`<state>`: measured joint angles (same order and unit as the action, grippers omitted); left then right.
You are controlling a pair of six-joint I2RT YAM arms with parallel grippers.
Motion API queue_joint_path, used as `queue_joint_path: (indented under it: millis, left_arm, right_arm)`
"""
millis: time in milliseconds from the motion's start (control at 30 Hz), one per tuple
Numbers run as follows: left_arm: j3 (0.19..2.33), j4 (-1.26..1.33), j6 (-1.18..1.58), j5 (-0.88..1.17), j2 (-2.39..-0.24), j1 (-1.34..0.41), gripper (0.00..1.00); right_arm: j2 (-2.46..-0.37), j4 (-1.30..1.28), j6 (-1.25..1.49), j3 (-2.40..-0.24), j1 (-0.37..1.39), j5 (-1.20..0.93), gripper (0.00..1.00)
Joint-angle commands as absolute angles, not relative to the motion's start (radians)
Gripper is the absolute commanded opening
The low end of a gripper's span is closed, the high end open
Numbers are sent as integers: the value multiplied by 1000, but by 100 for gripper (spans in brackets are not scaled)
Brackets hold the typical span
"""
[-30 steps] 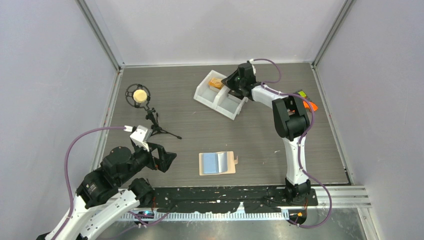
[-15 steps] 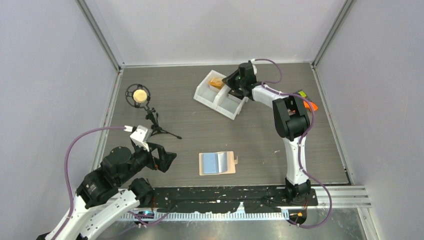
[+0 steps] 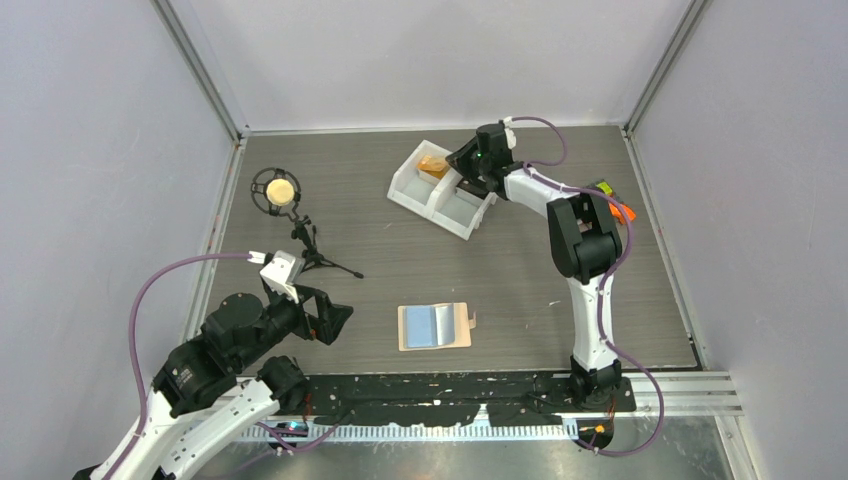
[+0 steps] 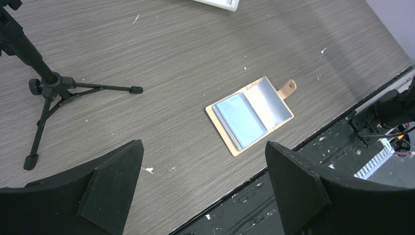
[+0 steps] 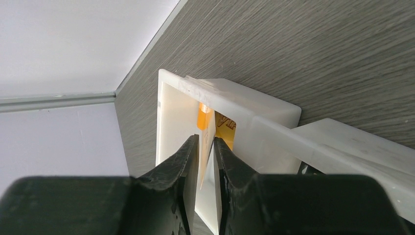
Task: Take the credit cards out of the card holder
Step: Place the credit card in the storage box, then remove the credit card from the card holder.
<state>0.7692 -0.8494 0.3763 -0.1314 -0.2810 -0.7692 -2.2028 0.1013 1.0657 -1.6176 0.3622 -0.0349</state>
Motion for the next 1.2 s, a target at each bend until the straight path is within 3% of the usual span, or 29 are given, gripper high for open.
queue_joint_path:
  millis: [0,200,433,633,833,1067,1167]
  left_arm:
    - [785,-820,356,-145,-288,-764,100]
    - [787,-822,356,-165,-301,-764,100]
    - [794,-840,353,-174,-342,-764,100]
    - [789,-839,380,-119,-429,-764,100]
    - [788,-812,426,-23,-542,-764,99]
    - [712,-721,504,48,-608,-764,96]
    - [699,-722,511,13,-599,-764,96]
  right_arm:
    - [-2081,18,1029,-1663,365,57,27]
    - [-2013,-74,977,-1693,362,82,34]
    - [-1913,-132,886,-1663,359,25,35]
    - [-1732,-145,769,-1463,366,-113,35]
    - [-1510,-143,677,-1119,417,-129,35]
    - [-1315,-111,706,-843,663,-49,35]
    - [-1303,-114,751,-796,821,40,46]
